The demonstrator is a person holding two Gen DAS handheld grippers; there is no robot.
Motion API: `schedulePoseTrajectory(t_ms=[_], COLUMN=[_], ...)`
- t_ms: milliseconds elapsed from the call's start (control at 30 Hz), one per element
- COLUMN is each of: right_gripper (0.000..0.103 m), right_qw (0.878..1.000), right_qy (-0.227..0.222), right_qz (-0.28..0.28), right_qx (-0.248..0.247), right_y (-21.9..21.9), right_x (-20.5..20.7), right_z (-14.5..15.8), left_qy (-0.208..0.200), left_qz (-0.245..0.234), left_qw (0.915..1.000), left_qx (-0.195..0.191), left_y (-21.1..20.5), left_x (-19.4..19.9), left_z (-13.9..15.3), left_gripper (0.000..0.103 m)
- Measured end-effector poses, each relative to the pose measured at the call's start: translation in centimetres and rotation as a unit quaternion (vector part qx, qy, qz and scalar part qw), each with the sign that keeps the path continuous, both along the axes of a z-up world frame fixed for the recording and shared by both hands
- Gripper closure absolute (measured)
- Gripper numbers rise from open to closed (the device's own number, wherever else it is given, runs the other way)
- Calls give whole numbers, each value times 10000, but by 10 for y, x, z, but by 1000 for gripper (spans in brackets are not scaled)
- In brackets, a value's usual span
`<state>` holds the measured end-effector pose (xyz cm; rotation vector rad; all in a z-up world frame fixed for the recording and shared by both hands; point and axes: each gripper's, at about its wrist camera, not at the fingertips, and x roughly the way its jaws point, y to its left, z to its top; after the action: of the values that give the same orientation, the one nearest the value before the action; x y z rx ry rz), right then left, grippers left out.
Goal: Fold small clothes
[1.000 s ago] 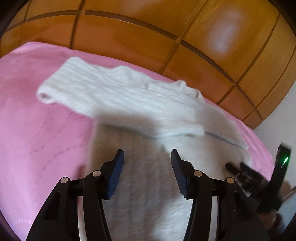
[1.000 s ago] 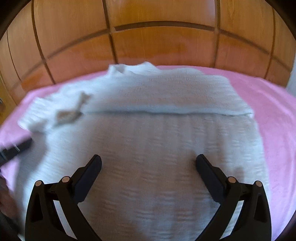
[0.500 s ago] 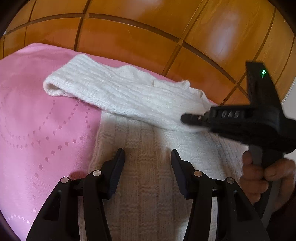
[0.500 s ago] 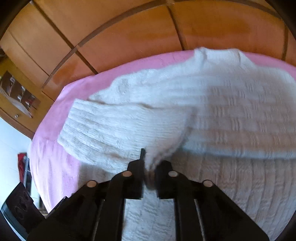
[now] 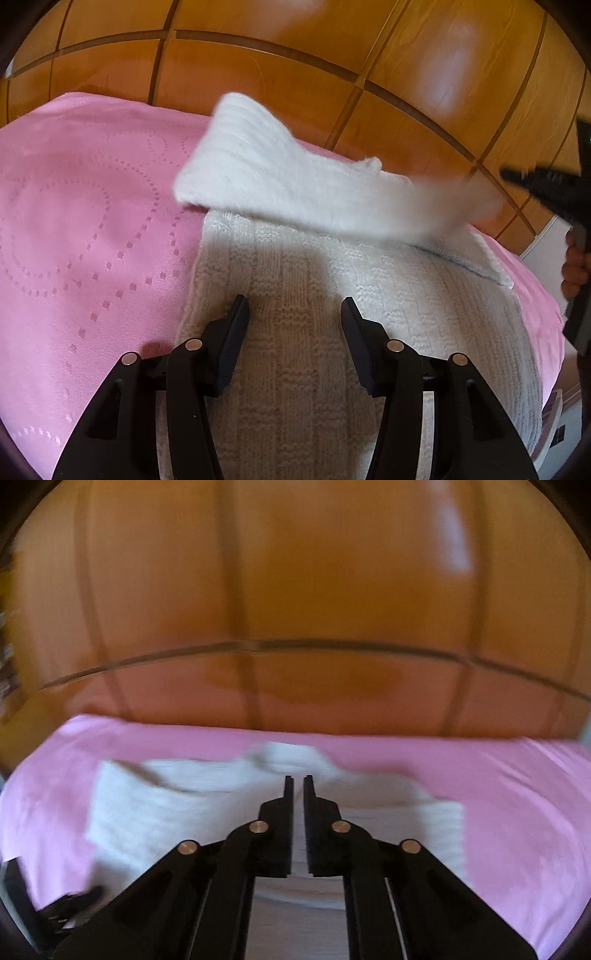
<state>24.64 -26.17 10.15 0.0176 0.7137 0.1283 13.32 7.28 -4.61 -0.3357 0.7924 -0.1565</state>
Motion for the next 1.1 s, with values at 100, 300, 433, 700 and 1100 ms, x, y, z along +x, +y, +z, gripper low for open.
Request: schedulePoseTrajectory(t_ms=[100, 300, 433, 700, 1100], right_gripper=[102, 53, 45, 92, 93], right_qw=[9978, 9828, 9750, 9845, 9980], right_qy=[325, 942, 941, 1540, -276], right_qz=[-568, -759, -423, 255, -224], right_qx=[134, 1397, 1969, 802, 520], right_y=[-41, -88, -74, 26, -9], right_x=[10, 4, 0, 26, 12], right_z=[-23, -64, -71, -102, 26], left_qy=[55, 171, 141, 122, 10], left_qz=[-100, -204, -206, -439, 175], left_qw=[9999, 9993, 9991, 9986, 9953], left_qx=[57, 246, 333, -274, -950], left_y=[-3, -11, -14, -14, 15], left_x=[2, 8, 6, 16, 104], left_z=[2, 7, 4, 17, 28], left_gripper=[44, 34, 34, 26, 26])
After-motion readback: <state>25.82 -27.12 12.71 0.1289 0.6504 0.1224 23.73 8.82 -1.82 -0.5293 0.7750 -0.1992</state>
